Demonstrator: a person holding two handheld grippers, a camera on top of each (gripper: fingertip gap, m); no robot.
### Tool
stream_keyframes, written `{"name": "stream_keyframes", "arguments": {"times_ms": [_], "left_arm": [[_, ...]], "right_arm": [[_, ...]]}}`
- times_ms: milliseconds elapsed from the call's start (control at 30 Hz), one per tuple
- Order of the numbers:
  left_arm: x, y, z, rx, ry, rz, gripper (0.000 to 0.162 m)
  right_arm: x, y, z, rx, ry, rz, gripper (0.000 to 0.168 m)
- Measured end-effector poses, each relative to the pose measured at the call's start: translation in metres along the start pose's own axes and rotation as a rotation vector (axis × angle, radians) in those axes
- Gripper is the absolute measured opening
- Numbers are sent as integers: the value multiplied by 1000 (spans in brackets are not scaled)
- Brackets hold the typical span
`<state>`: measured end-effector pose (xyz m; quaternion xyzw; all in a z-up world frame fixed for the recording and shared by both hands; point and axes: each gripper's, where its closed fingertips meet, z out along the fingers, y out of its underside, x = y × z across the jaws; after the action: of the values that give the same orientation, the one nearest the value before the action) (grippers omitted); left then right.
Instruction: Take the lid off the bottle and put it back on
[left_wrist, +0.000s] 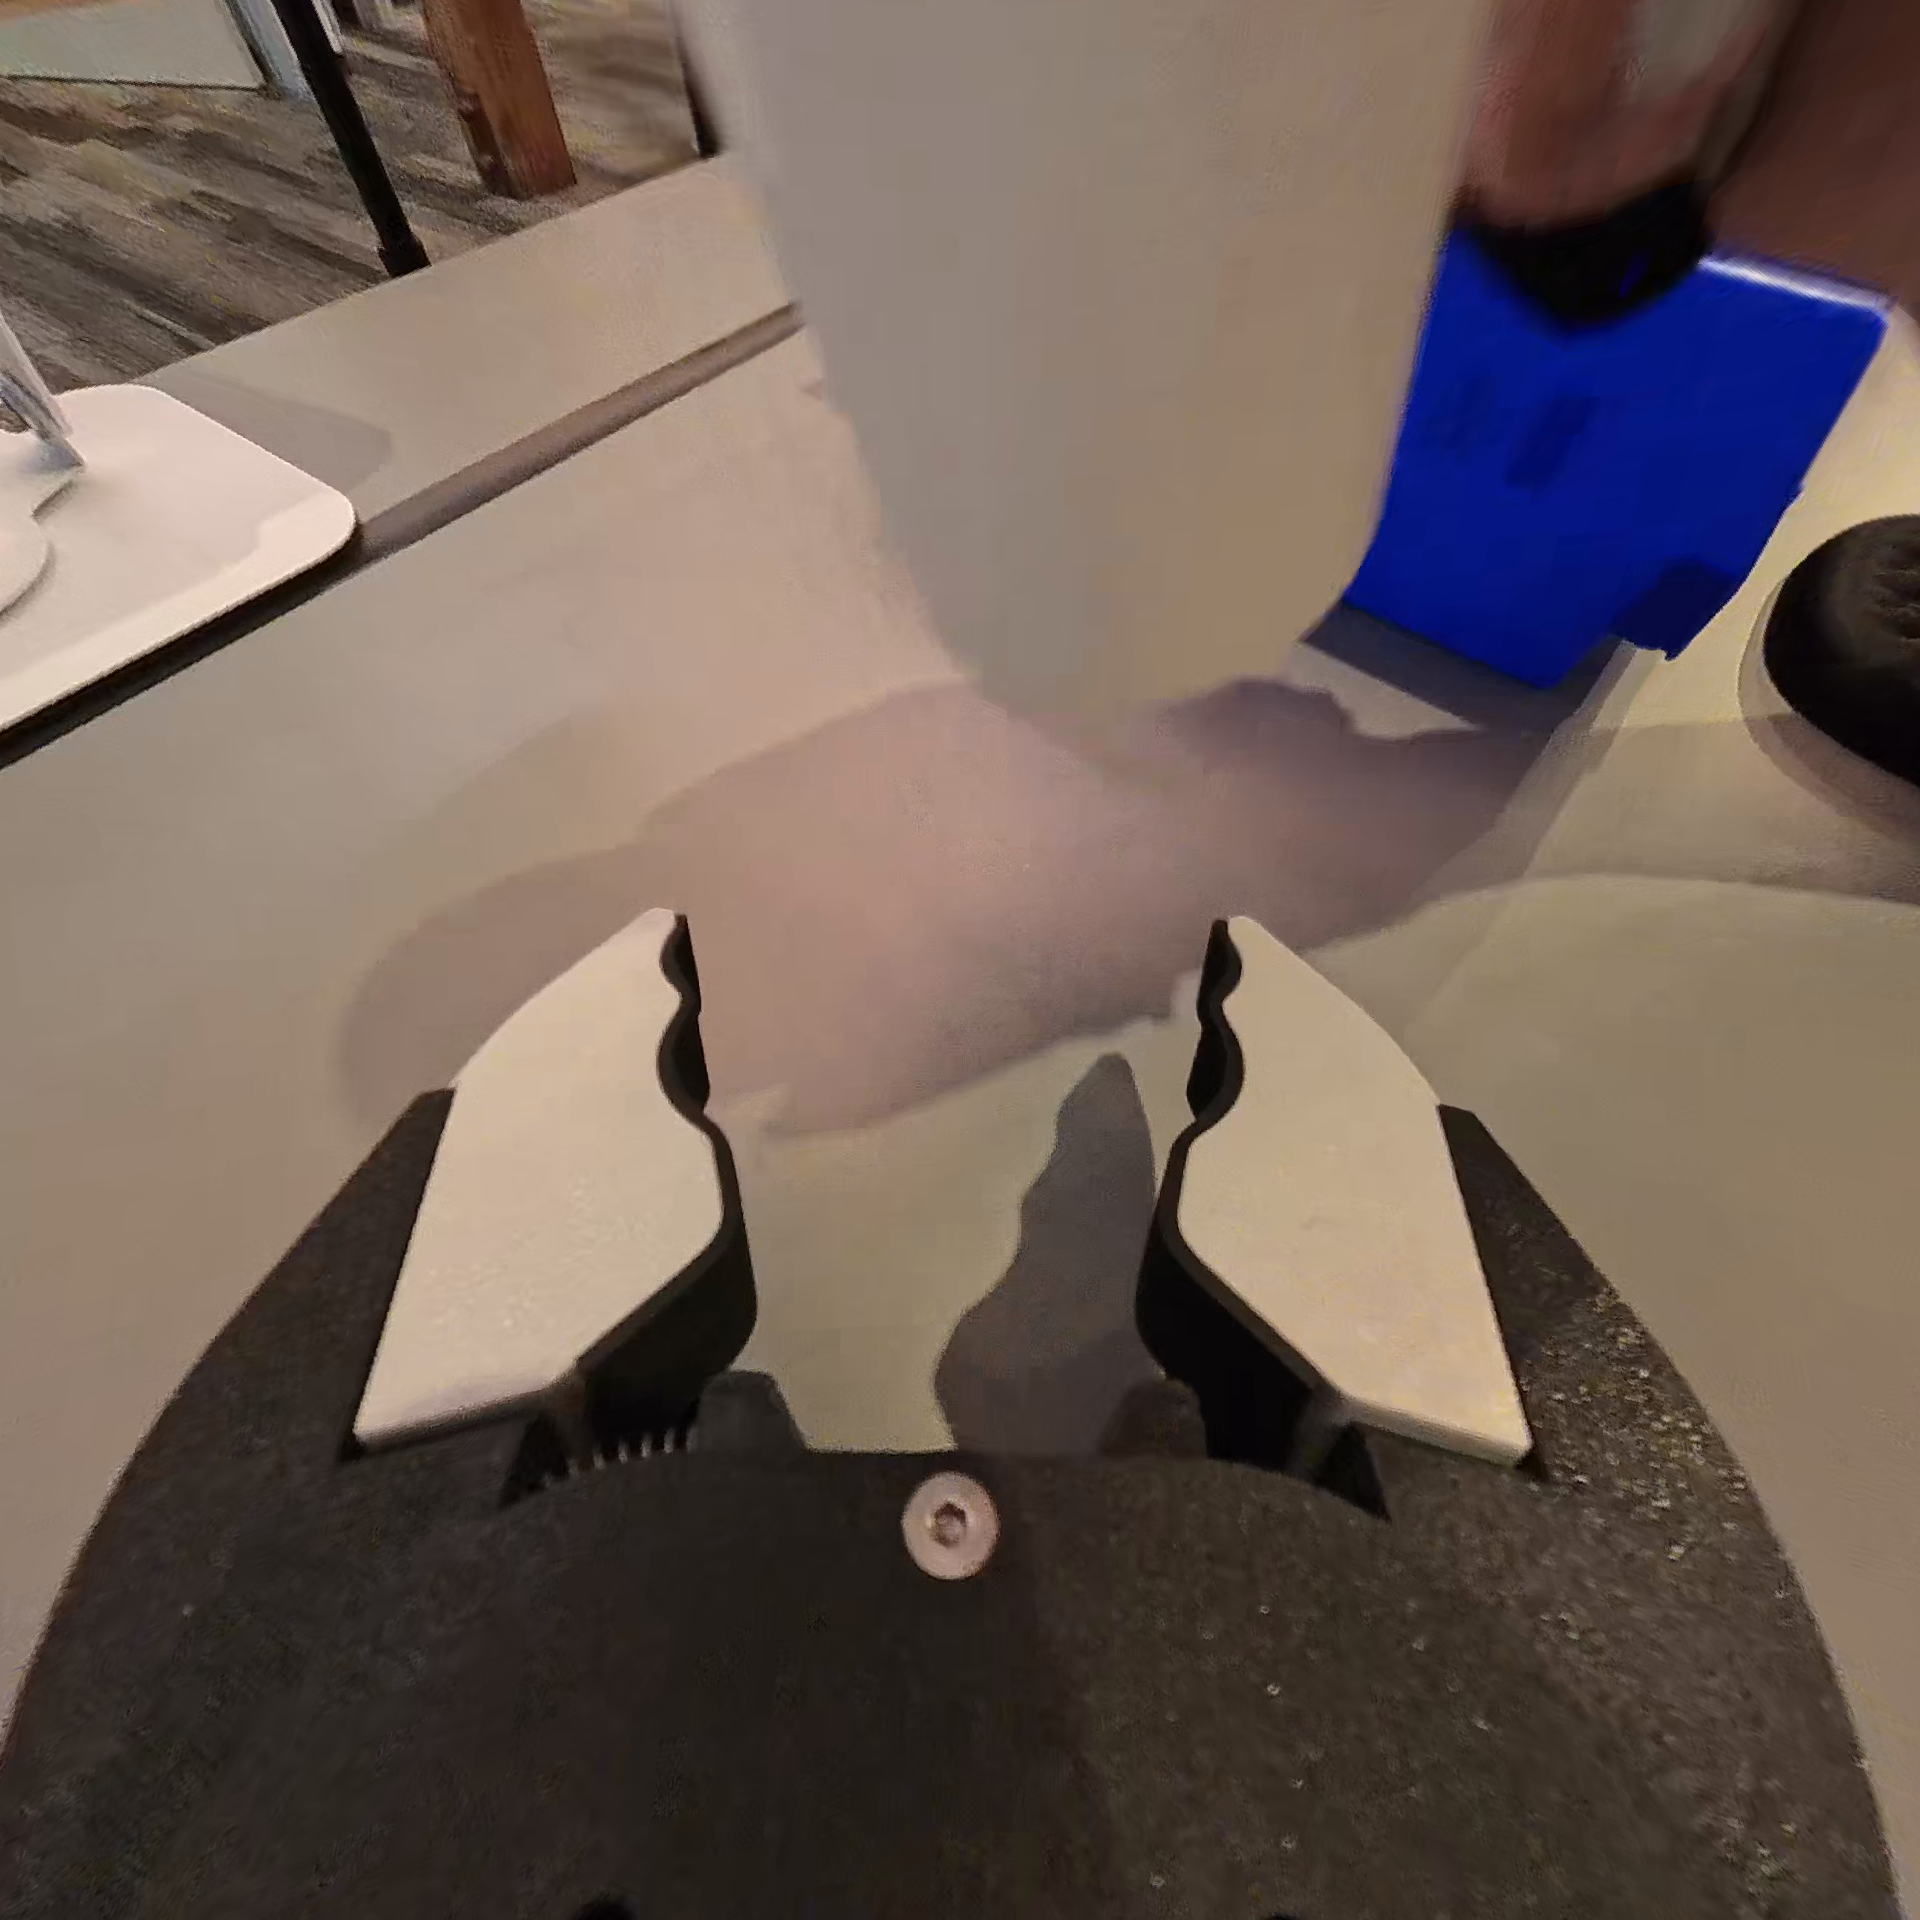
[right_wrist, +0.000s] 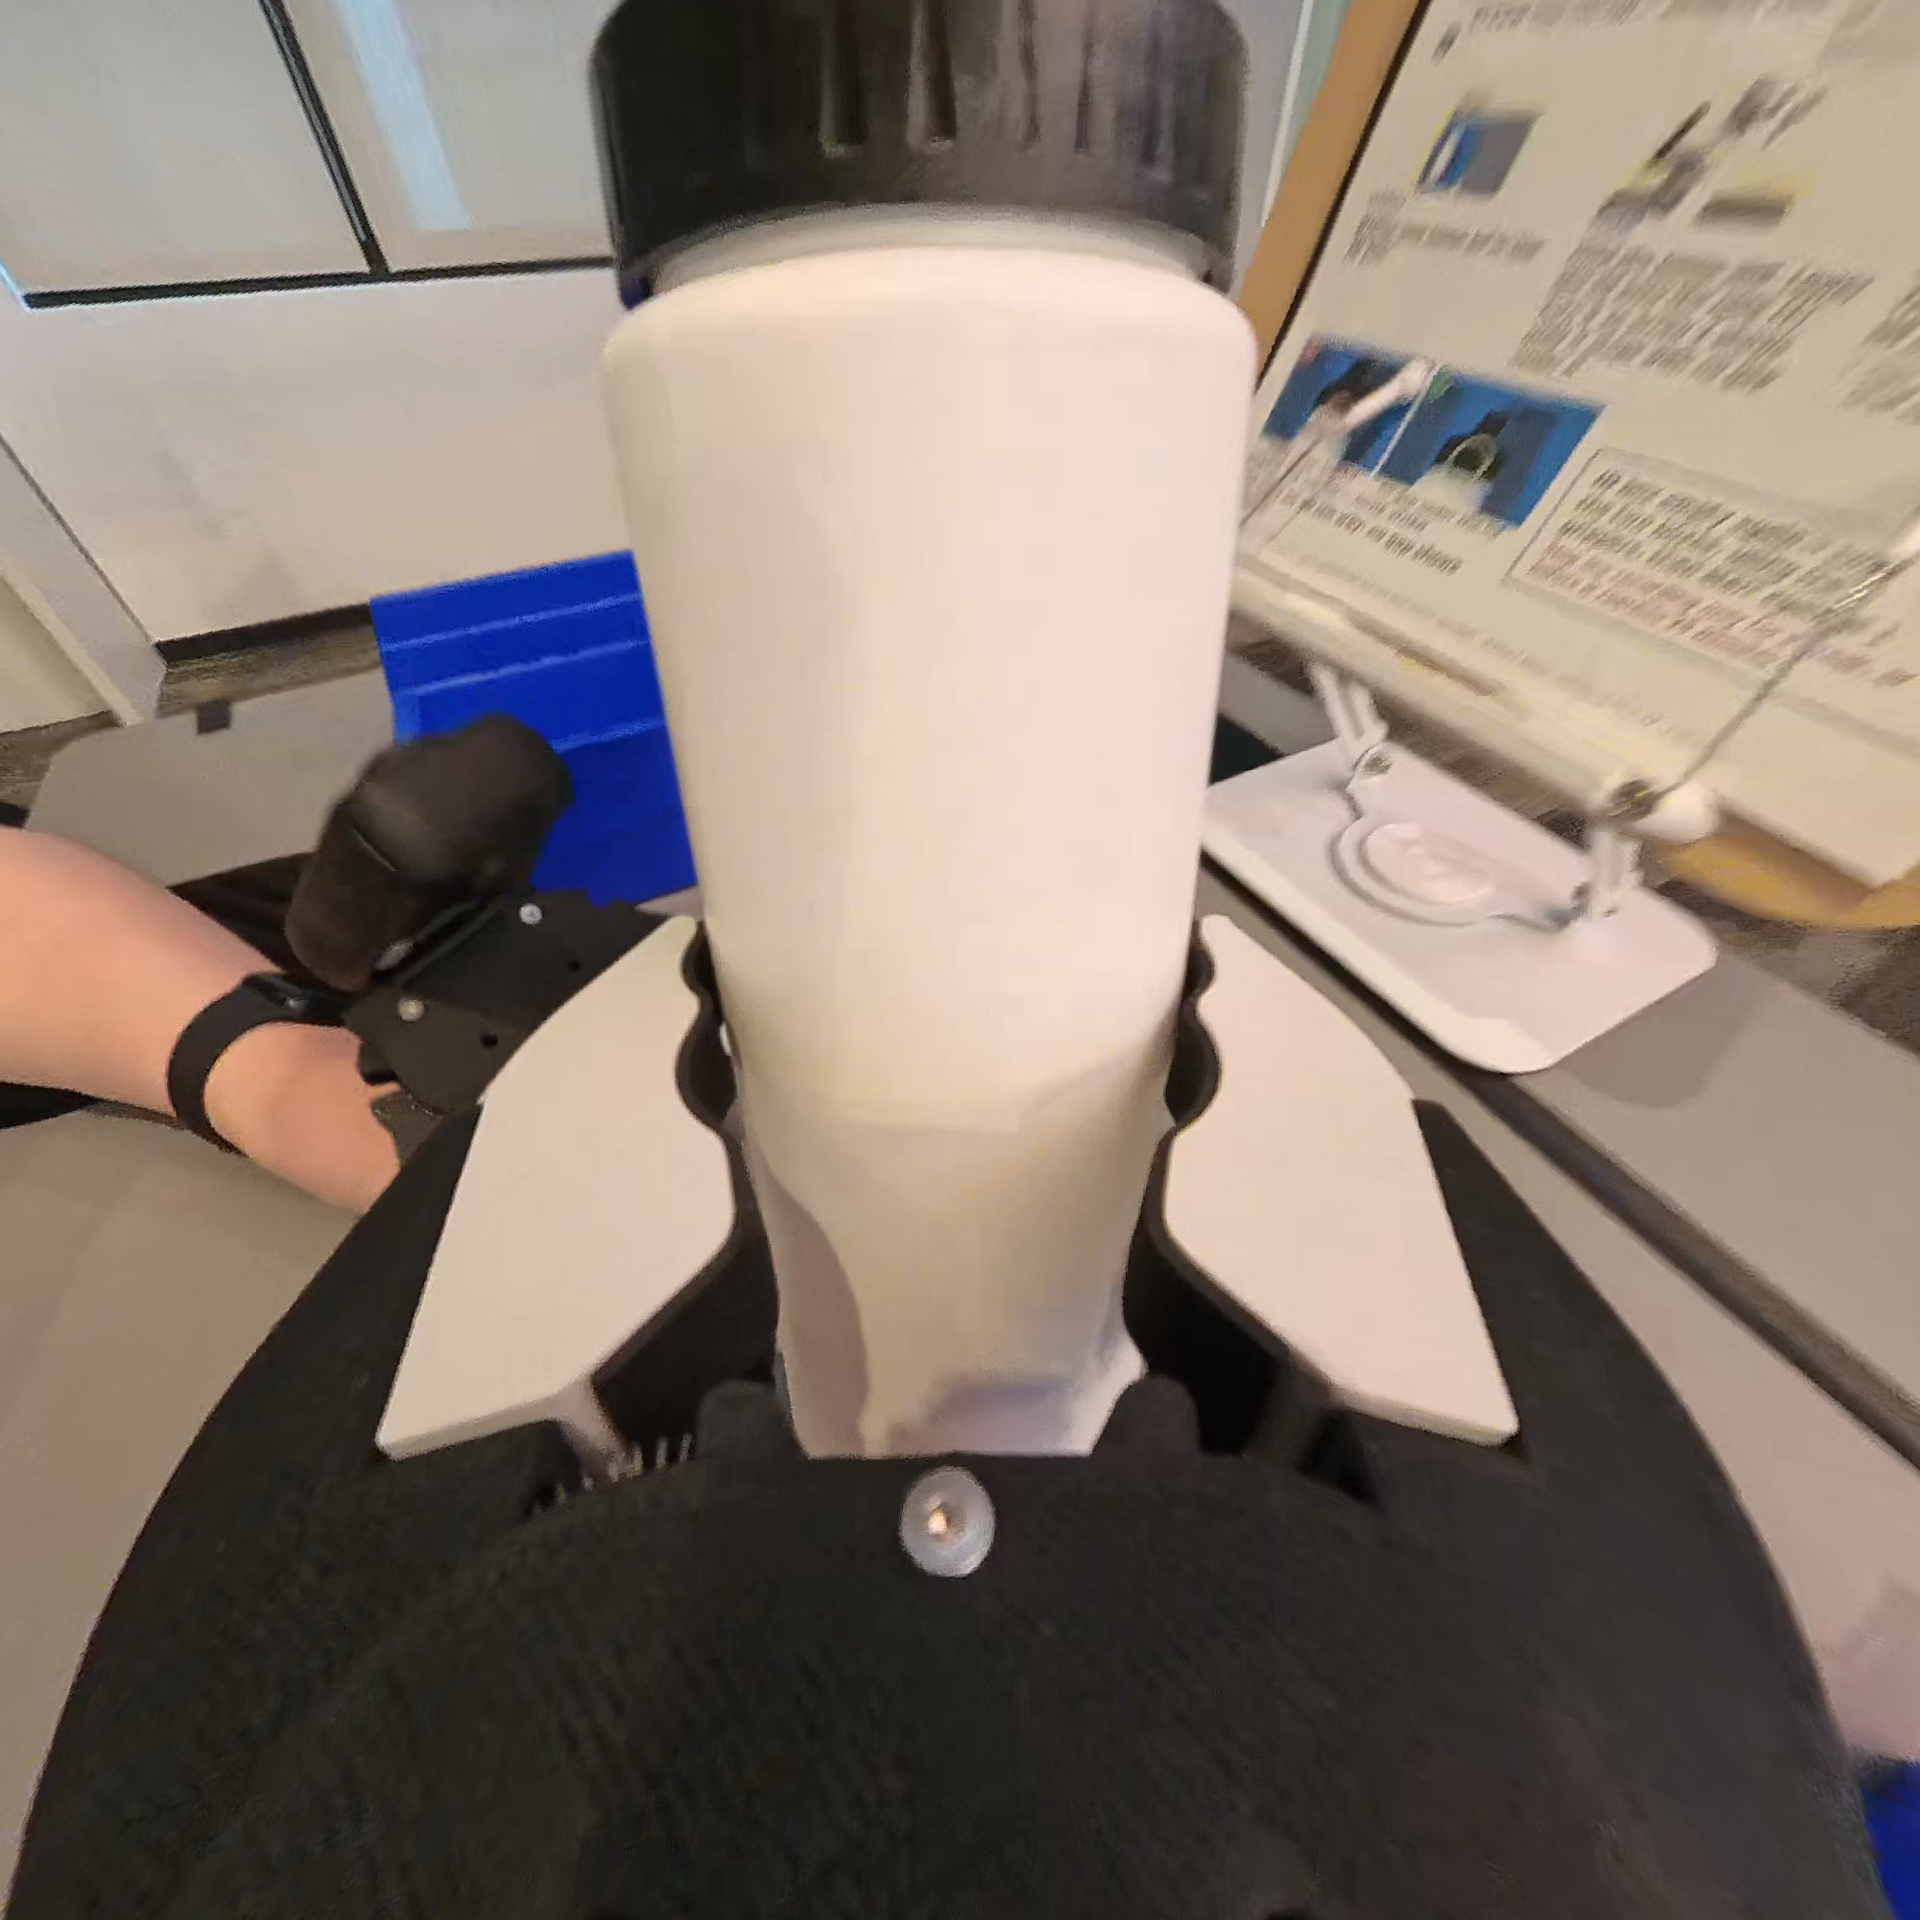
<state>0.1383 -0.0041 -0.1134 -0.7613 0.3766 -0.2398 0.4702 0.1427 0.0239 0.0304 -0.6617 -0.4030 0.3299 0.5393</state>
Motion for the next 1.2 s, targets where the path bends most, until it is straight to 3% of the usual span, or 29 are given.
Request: {"name": "stream_keyframes", "arguments": {"times_ms": [100,167,267,400,567,667,900,1200], "left_arm": [[2,2,1,-10,12,0,92],[3,3,2,-15,16,1,92],[5,4,3,-24,20,12,92],[8,6,5,-38,27,26,92],[9,7,5,-42,30,28,92],[9,8,6,-50,35,26,92],[11,10,7,-61,44,31,92],[12,11,8,-74,51,30,92]], "right_arm": [[24,-38,-48,40,107,-49,85],[48,-46,-88,-20,199,-27,85],[93,-16,-143,-225,361,127,86],[137,63,-184,-501,462,460,85],[159,160,-203,-881,546,655,85],[156,193,-210,-1072,561,665,85],[157,208,-214,-1136,613,720,85],[149,224,-218,-1229,562,781,86]]}}
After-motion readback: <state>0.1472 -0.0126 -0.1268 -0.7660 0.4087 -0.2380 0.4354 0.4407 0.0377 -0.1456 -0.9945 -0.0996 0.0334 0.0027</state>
